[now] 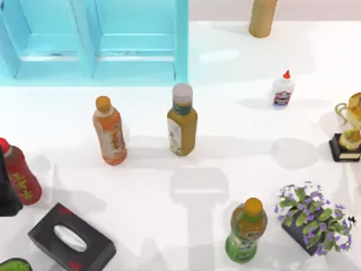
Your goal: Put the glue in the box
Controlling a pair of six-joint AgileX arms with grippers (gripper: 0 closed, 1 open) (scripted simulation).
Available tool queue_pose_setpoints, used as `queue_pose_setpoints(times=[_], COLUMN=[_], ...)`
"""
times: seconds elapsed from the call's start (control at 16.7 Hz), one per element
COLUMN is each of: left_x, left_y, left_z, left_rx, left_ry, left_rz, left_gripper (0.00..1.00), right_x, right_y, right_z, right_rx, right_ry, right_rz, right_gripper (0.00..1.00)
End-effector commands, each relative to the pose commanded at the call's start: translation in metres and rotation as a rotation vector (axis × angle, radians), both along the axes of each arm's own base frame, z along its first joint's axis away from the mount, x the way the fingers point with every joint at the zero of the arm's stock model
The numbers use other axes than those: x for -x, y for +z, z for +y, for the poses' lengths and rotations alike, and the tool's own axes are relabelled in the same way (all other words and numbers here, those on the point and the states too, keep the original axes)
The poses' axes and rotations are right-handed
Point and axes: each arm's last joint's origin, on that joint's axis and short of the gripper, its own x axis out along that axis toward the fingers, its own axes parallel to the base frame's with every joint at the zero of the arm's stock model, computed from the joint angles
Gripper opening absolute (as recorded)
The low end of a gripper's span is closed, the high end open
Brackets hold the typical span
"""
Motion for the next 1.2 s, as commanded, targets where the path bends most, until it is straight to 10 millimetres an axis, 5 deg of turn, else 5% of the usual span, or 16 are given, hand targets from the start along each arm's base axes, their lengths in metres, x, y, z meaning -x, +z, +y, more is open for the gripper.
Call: queue_pose_setpoints(times=[0.3,0.6,0.9,1.02,1.2], left_x=[0.000,0.000,0.000,0.000,0.000], left_y=[0.000,0.000,0.000,0.000,0.000], left_z=[0.000,0.000,0.000,0.000,0.000], left_rx=[0.000,0.000,0.000,0.000,0.000], left_ry=[0.000,0.000,0.000,0.000,0.000], left_rz=[0.000,0.000,0.000,0.000,0.000], left_gripper=[1.00,1.00,1.00,1.00,1.00], right_x=[-0.001,-0.020,-0.106,-0.154,-0.214], right_y=[0.015,0.083,0.137,0.133,0.101], right_z=[0.001,0.008,0.033,0.053,0.089], right_rx=[-0.017,-0.080,-0.127,-0.126,-0.099], right_ry=[0.010,0.038,0.055,0.053,0.043], right_rz=[0.018,0.110,0.340,0.464,0.637], right_gripper=[1.00,1.00,1.00,1.00,1.00])
